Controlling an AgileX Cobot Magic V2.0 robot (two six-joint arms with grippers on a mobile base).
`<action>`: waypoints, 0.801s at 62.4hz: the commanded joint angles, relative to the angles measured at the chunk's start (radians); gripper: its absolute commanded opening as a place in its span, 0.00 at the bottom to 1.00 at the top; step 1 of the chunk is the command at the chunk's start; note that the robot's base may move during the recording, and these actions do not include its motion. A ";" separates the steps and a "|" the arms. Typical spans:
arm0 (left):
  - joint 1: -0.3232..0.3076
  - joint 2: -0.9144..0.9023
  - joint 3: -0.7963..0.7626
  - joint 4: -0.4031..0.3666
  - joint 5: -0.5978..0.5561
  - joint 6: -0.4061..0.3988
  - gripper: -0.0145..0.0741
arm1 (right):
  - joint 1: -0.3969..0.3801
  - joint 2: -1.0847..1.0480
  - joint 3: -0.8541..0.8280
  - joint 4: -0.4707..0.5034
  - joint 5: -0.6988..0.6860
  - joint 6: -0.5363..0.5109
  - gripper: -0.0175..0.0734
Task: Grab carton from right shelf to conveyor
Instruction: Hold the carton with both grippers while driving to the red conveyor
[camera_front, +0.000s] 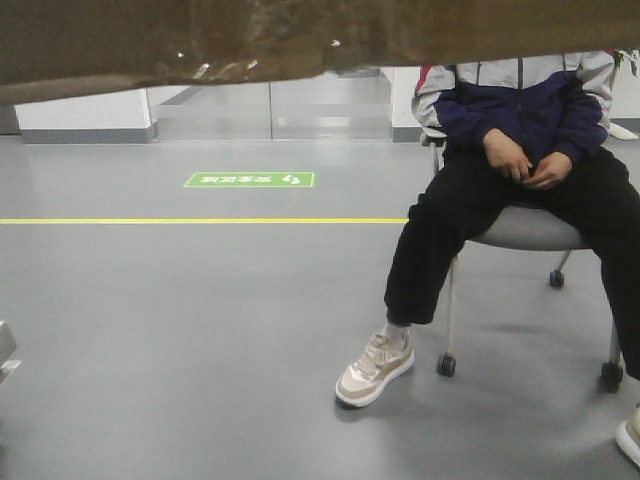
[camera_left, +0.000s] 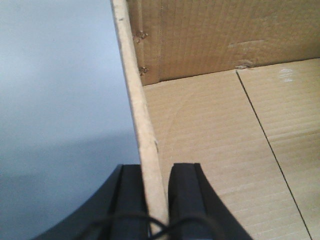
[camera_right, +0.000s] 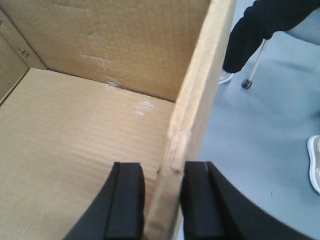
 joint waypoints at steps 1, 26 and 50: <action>0.000 -0.011 -0.002 0.022 -0.024 0.006 0.14 | 0.000 -0.018 -0.005 0.009 -0.031 -0.026 0.12; 0.000 -0.011 -0.002 0.030 -0.024 0.006 0.14 | 0.000 -0.018 -0.005 0.009 -0.031 -0.026 0.12; 0.000 -0.011 -0.002 0.051 -0.024 0.006 0.14 | 0.000 -0.018 -0.005 0.009 -0.033 -0.026 0.12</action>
